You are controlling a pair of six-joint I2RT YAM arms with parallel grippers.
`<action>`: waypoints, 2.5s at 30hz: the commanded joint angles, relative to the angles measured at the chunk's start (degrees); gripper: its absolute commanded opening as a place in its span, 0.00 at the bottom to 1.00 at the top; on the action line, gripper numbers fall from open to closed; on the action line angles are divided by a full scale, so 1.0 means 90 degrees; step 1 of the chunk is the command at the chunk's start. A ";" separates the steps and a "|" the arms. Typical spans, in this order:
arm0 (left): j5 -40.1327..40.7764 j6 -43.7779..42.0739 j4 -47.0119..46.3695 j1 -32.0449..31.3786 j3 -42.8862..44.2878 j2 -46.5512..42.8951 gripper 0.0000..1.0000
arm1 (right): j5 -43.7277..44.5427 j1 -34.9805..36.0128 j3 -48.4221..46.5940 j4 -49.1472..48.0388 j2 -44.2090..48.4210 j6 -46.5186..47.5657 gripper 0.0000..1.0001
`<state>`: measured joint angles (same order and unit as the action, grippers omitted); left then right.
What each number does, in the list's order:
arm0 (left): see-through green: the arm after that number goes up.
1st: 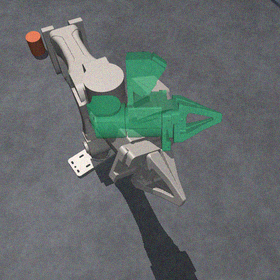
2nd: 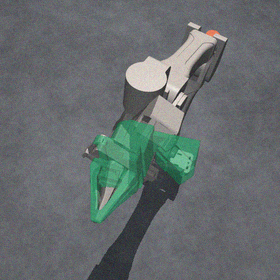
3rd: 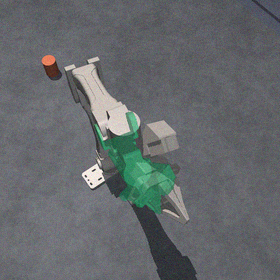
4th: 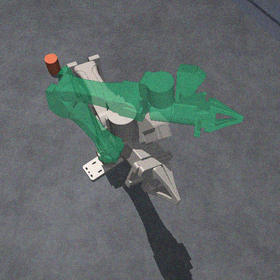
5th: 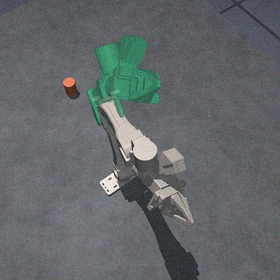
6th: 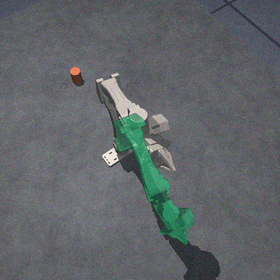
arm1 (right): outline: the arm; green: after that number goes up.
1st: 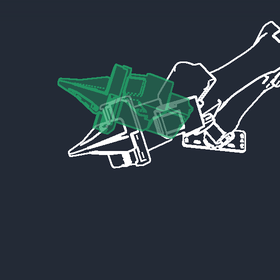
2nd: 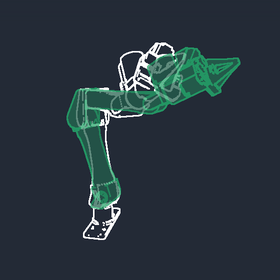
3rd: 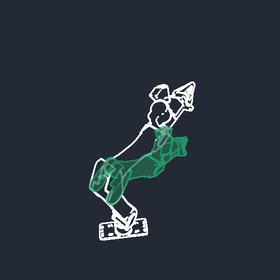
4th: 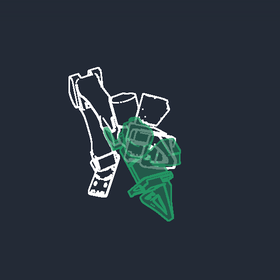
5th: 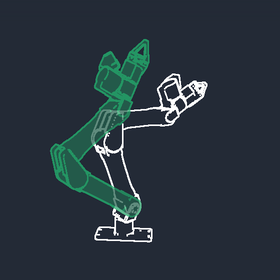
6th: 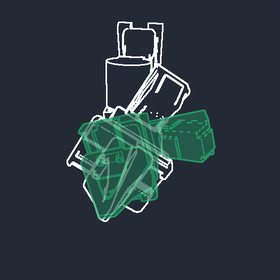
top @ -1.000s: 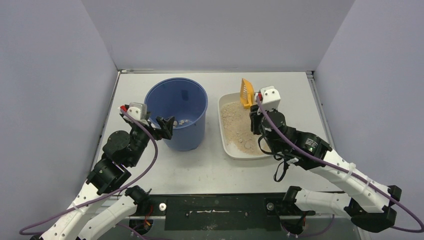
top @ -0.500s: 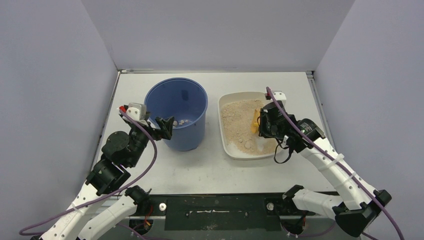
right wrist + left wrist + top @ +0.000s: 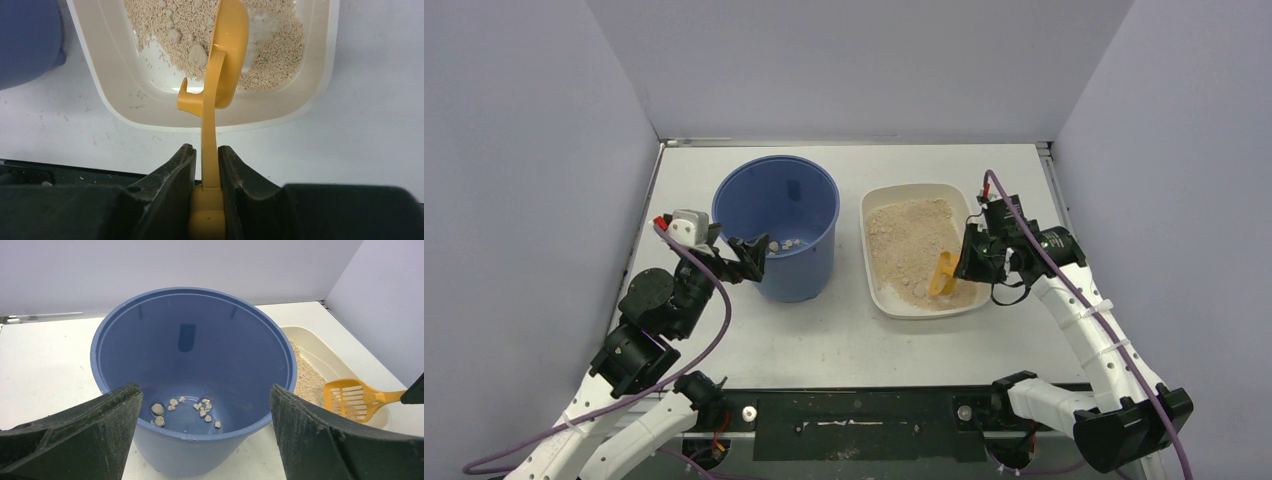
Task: Clean the litter box
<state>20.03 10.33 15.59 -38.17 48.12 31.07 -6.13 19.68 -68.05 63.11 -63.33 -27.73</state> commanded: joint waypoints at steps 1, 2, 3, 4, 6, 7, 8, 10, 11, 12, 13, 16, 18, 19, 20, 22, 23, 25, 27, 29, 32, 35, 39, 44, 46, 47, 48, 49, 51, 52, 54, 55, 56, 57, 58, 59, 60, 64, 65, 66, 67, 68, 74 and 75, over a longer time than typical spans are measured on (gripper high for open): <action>-0.0133 0.0073 -0.0303 0.0023 0.0073 -0.0099 0.97 | -0.0631 -0.0292 0.0165 -0.0069 -0.0091 0.0241 0.00; -0.0136 0.0073 -0.0307 0.0023 0.0066 -0.0116 0.97 | -0.0735 -0.0356 0.0234 -0.0114 -0.0129 0.0282 0.00; -0.0142 0.0073 -0.0307 0.0023 0.0073 -0.0126 0.97 | -0.0857 -0.0432 0.0306 -0.0163 -0.0171 0.0327 0.00; -0.0142 0.0073 -0.0306 0.0023 0.0073 -0.0138 0.97 | -0.0995 -0.0509 0.0380 -0.0193 -0.0218 0.0377 0.00; -0.0139 0.0077 -0.0301 0.0023 0.0073 -0.0160 0.97 | -0.1263 -0.0664 0.0565 -0.0281 -0.0278 0.0450 0.00; -0.0145 0.0082 -0.0301 0.0023 0.0069 -0.0161 0.97 | -0.1423 -0.0731 0.0628 -0.0316 -0.0310 0.0483 0.00; -0.0155 0.0083 -0.0306 0.0028 0.0073 -0.0177 0.97 | -0.1626 -0.0817 0.0703 -0.0343 -0.0330 0.0520 0.00; -0.0166 0.0093 -0.0315 0.0025 0.0073 -0.0177 0.97 | -0.1842 -0.0950 0.0833 -0.0419 -0.0341 0.0545 0.00; -0.0174 0.0093 -0.0311 0.0023 0.0073 -0.0177 0.97 | -0.1875 -0.0992 0.0906 -0.0447 -0.0337 0.0546 0.00; -0.0175 0.0093 -0.0316 0.0023 0.0073 -0.0178 0.97 | -0.1898 -0.1022 0.0969 -0.0479 -0.0319 0.0541 0.00; -0.0175 0.0092 -0.0317 0.0023 0.0073 -0.0179 0.97 | -0.1947 -0.1068 0.1059 -0.0524 -0.0296 0.0526 0.00; -0.0176 0.0103 -0.0317 0.0024 0.0072 -0.0190 0.97 | -0.2167 -0.1245 0.1398 -0.0789 -0.0188 0.0424 0.00; -0.0184 0.0103 -0.0316 0.0023 0.0073 -0.0181 0.97 | -0.2293 -0.1353 0.1617 -0.0943 -0.0171 0.0380 0.00; -0.0185 0.0103 -0.0312 0.0023 0.0073 -0.0176 0.97 | -0.2363 -0.1405 0.1734 -0.1032 -0.0166 0.0350 0.00; -0.0185 0.0103 -0.0315 0.0023 0.0072 -0.0165 0.97 | -0.2419 -0.1451 0.1850 -0.1132 -0.0147 0.0319 0.00; -0.0185 0.0103 -0.0308 0.0023 0.0072 -0.0154 0.97 | -0.2448 -0.1510 0.2079 -0.1376 -0.0092 0.0175 0.00; -0.0176 0.0103 -0.0307 0.0023 0.0073 -0.0147 0.97 | -0.2427 -0.1524 0.2187 -0.1469 -0.0063 0.0104 0.00; -0.0167 0.0103 -0.0302 0.0030 0.0071 -0.0136 0.97 | -0.2358 -0.1524 0.2384 -0.1688 0.0017 -0.0065 0.00; -0.0165 0.0101 -0.0307 0.0023 0.0073 -0.0118 0.97 | -0.2281 -0.1532 0.2624 -0.1936 0.0123 -0.0294 0.00; -0.0166 0.0102 -0.0302 0.0023 0.0071 -0.0095 0.97 | -0.2062 -0.1531 0.2841 -0.2229 0.0265 -0.0566 0.00; -0.0158 0.0103 -0.0308 0.0023 0.0070 -0.0074 0.97 | -0.1734 -0.1530 0.3312 -0.2798 0.0676 -0.1167 0.00; -0.0157 0.0103 -0.0316 0.0032 0.0074 -0.0046 0.97 | -0.1672 -0.1509 0.3947 -0.3569 0.1121 -0.1933 0.00; -0.0164 0.0112 -0.0312 0.0032 0.0073 0.0000 0.97 | -0.1461 -0.1335 0.4747 -0.4759 0.1746 -0.2998 0.00; -0.0167 0.0111 -0.0317 0.0033 0.0072 0.0034 0.97 | -0.0449 -0.0596 0.5051 -0.5600 0.2112 -0.3737 0.00; -0.0160 0.0112 -0.0314 0.0033 0.0073 0.0034 0.97 | 0.0085 -0.0259 0.5038 -0.5731 0.2118 -0.3926 0.00; -0.0151 0.0112 -0.0316 0.0034 0.0073 0.0034 0.97 | 0.0282 -0.0126 0.5051 -0.5832 0.2099 -0.4045 0.00; -0.0146 0.0112 -0.0317 0.0033 0.0070 0.0035 0.97 | 0.0430 -0.0013 0.5075 -0.5964 0.2079 -0.4152 0.00; -0.0146 0.0112 -0.0317 0.0035 0.0073 0.0037 0.97 | 0.0561 0.0092 0.5119 -0.6116 0.2040 -0.4268 0.00; -0.0146 0.0122 -0.0317 0.0033 0.0066 0.0045 0.97 | 0.0881 0.0287 0.5197 -0.6412 0.1882 -0.4493 0.00; -0.0146 0.0122 -0.0314 0.0037 0.0070 0.0044 0.97 | 0.1013 0.0394 0.5222 -0.6585 0.1772 -0.4563 0.00; -0.0147 0.0122 -0.0316 0.0040 0.0066 0.0049 0.97 | 0.1264 0.0620 0.5227 -0.6876 0.1494 -0.4699 0.00; -0.0138 0.0122 -0.0302 0.0042 0.0062 0.0045 0.97 | 0.1341 0.0720 0.5225 -0.7055 0.1332 -0.4751 0.00; -0.0137 0.0122 -0.0312 0.0041 0.0063 0.0044 0.97 | 0.1408 0.0823 0.5225 -0.7263 0.1170 -0.4805 0.00; -0.0137 0.0122 -0.0300 0.0045 0.0064 0.0044 0.97 | 0.1454 0.0930 0.5222 -0.7455 0.1015 -0.4856 0.00; -0.0137 0.0122 -0.0309 0.0040 0.0058 0.0049 0.97 | 0.1520 0.1031 0.5212 -0.7621 0.0859 -0.4893 0.00; -0.0125 0.0121 -0.0302 0.0042 0.0061 0.0045 0.97 | 0.1597 0.1133 0.5188 -0.7762 0.0723 -0.4940 0.00; -0.0117 0.0122 -0.0306 0.0045 0.0058 0.0044 0.97 | 0.1673 0.1230 0.5167 -0.7878 0.0576 -0.4983 0.00; -0.0123 0.0122 -0.0307 0.0042 0.0062 0.0026 0.97 | 0.2098 0.1564 0.5034 -0.8085 0.0163 -0.5209 0.00; -0.0115 0.0122 -0.0307 0.0045 0.0059 0.0026 0.97 | 0.2257 0.1633 0.5016 -0.8086 0.0096 -0.5317 0.00; -0.0121 0.0122 -0.0300 0.0043 0.0062 0.0025 0.97 | 0.2426 0.1700 0.5025 -0.8107 0.0057 -0.5398 0.00; -0.0132 0.0122 -0.0306 0.0045 0.0064 0.0026 0.97 | 0.2558 0.1763 0.5043 -0.8147 0.0025 -0.5496 0.00; -0.0134 0.0122 -0.0307 0.0046 0.0059 0.0025 0.97 | 0.2663 0.1805 0.5079 -0.8247 -0.0025 -0.5566 0.00; -0.0158 0.0132 -0.0308 0.0042 0.0061 0.0032 0.97 | 0.3043 0.1963 0.5344 -0.9004 -0.0293 -0.5830 0.00; -0.0156 0.0132 -0.0307 0.0042 0.0062 0.0030 0.97 | 0.3069 0.1972 0.5390 -0.9167 -0.0360 -0.5855 0.00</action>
<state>19.05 11.35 15.59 -38.13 48.12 31.31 15.29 37.21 -21.17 -12.56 -64.51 -78.52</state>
